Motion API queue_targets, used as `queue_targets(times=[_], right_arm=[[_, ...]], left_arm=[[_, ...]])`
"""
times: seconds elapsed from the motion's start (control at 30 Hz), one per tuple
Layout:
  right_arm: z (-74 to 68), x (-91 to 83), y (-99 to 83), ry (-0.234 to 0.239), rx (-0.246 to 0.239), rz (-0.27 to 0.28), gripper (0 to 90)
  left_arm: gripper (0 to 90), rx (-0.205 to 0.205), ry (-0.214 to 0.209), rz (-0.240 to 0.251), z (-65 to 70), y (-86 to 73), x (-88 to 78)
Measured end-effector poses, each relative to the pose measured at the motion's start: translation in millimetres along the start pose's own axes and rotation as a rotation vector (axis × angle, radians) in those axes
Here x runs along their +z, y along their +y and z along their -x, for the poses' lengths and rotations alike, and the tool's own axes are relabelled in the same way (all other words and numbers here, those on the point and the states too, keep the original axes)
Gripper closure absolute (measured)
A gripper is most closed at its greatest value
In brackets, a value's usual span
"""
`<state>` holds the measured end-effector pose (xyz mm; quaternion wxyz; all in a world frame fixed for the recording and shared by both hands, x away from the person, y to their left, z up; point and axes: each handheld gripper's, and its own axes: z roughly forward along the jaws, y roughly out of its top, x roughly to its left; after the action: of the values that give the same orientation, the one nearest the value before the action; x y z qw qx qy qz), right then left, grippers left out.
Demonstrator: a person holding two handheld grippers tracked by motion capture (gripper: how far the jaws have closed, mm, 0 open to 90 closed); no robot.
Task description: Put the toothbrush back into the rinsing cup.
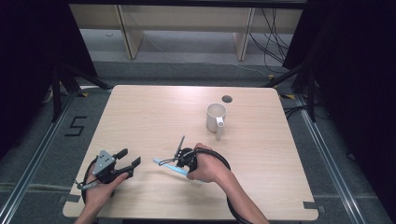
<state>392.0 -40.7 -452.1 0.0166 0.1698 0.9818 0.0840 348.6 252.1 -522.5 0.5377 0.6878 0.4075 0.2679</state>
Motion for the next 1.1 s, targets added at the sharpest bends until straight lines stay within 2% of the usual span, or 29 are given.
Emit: queue_targets(times=[0.17,0.2,0.27,0.33,0.37,0.4,0.43,0.53,0.9,1.1], right_arm=[[0.7,-4.0,-2.1,-0.004,0.021,0.023,79.1],[2.0,-5.9,-3.1,-0.014,0.012,0.031,79.1],[2.9,-6.8,-5.4,-0.009,0.029,0.056,79.1],[4.4,-8.6,-6.4,-0.017,0.019,0.066,79.1],[3.9,-9.1,-7.4,-0.016,0.040,0.075,79.1],[5.7,-9.2,-8.3,-0.016,0.029,0.082,79.1],[2.9,-10.9,-7.3,-0.023,0.052,0.074,79.1],[3.7,-13.7,-9.1,-0.028,0.068,0.087,79.1],[6.6,-19.2,-14.9,-0.047,0.079,0.138,79.1],[9.1,-23.0,-19.0,-0.057,0.067,0.205,79.1]], left_arm=[[32.0,-0.002,0.000,0.001,0.0,-0.1,0.0],[32.0,-0.002,0.000,0.001,0.0,0.0,0.0],[32.0,0.001,-0.001,0.001,-0.1,0.0,0.0],[32.1,0.001,0.000,0.001,0.0,0.0,0.0],[32.0,0.002,0.000,0.001,0.0,0.0,0.0],[32.0,0.002,0.000,0.001,0.0,0.0,0.0],[32.0,0.002,0.000,0.000,0.1,0.0,-0.1],[32.1,0.000,0.001,0.000,0.1,0.0,0.0],[32.1,0.004,0.001,-0.001,0.3,0.0,0.0],[32.1,0.004,0.001,-0.001,0.3,0.0,0.0]])
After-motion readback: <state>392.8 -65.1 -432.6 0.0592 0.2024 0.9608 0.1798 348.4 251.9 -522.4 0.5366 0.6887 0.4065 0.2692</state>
